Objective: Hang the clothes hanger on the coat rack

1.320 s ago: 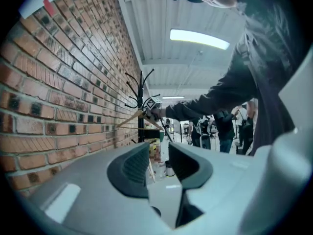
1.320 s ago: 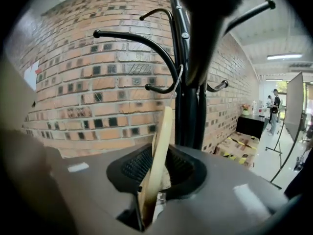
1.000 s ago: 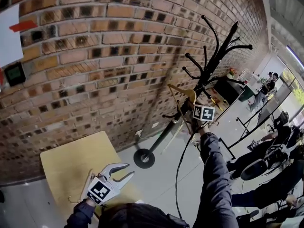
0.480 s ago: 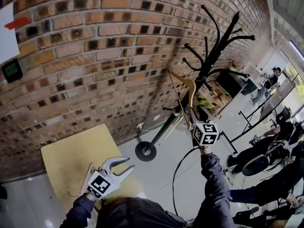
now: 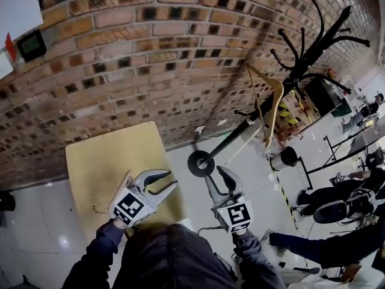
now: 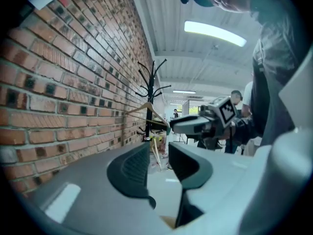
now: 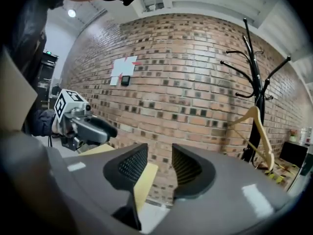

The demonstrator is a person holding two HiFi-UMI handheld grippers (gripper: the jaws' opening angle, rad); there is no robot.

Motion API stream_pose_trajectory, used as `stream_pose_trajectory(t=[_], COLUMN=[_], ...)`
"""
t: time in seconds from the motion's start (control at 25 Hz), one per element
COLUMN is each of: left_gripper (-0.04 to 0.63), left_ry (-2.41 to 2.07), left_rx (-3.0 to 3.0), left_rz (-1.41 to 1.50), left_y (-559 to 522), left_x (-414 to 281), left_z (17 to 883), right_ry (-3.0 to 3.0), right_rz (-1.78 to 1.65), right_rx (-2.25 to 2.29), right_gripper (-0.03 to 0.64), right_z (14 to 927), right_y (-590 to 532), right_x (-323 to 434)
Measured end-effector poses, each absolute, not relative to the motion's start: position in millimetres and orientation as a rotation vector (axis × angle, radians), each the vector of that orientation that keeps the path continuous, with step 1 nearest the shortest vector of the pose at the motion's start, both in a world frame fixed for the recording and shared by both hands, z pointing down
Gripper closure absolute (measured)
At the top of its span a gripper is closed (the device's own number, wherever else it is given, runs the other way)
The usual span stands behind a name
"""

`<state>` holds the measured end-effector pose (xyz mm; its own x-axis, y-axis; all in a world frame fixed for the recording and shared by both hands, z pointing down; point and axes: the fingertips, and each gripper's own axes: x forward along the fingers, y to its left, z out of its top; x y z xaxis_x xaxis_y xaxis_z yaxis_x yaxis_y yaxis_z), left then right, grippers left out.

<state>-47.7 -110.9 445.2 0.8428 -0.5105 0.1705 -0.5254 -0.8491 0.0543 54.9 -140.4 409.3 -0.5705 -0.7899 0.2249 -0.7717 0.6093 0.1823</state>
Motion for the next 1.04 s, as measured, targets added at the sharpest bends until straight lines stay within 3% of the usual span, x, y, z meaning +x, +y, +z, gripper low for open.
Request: stream_pose_trajectory(t=[0.12, 1.04], left_gripper=[0.468, 0.468], left_ry=[-0.853, -0.978], left_rx=[2.894, 2.805], left_rz=[0.231, 0.22], left_y=[-107, -77], left_x=[-54, -87], left_z=[449, 460], right_ry=[-2.574, -2.662], right_rz=[-0.057, -0.074], right_rx=[1.245, 1.019], right_gripper=[0.5, 0.508], right_z=[423, 432], right_y=[-123, -100], right_x=[31, -42])
